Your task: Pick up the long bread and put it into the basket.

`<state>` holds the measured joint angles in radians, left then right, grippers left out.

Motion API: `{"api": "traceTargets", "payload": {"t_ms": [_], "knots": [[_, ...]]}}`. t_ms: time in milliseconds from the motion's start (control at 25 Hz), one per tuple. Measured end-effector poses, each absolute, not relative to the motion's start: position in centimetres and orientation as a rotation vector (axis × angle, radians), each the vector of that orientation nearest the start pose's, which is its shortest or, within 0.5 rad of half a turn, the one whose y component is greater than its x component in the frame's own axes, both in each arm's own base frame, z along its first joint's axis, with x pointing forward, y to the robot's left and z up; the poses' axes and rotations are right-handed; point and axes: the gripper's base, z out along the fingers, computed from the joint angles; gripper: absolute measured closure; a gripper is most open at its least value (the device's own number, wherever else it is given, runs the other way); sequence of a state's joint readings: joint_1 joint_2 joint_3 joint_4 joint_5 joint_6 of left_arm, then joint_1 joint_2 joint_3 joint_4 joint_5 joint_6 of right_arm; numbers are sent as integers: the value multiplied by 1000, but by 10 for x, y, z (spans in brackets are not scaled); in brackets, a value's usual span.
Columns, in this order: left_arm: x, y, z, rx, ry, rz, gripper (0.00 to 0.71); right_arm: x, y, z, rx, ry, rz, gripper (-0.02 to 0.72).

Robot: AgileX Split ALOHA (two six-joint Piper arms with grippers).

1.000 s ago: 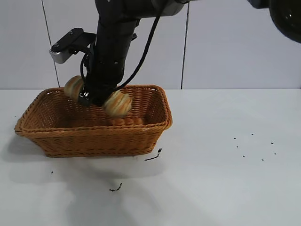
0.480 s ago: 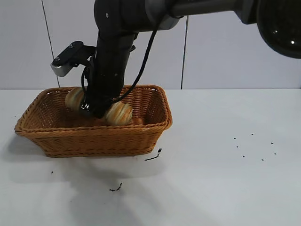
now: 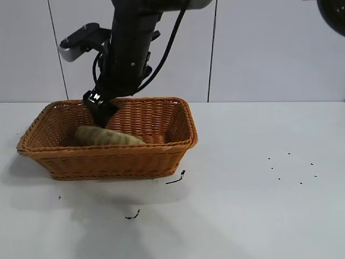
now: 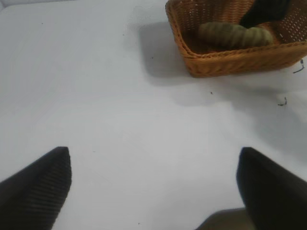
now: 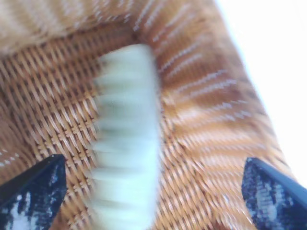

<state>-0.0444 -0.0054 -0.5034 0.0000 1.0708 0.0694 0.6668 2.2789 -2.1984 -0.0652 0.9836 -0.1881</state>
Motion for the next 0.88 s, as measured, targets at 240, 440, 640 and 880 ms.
{"api": "traceTargets", "payload": {"t_ms": [240,440,640,880], "knots": [[-7,0,277,116,2042,16,14,431,258,267,-714,2541,115,10],[-7,0,277,116,2042,16,14,459,192,265,-420,2669,76,10],[-7,0,277,116,2042,16,14,474,139,263,-275,2719,34,10],[-7,0,277,116,2042,16,14,490,57,263,-70,2745,-27,10]]}}
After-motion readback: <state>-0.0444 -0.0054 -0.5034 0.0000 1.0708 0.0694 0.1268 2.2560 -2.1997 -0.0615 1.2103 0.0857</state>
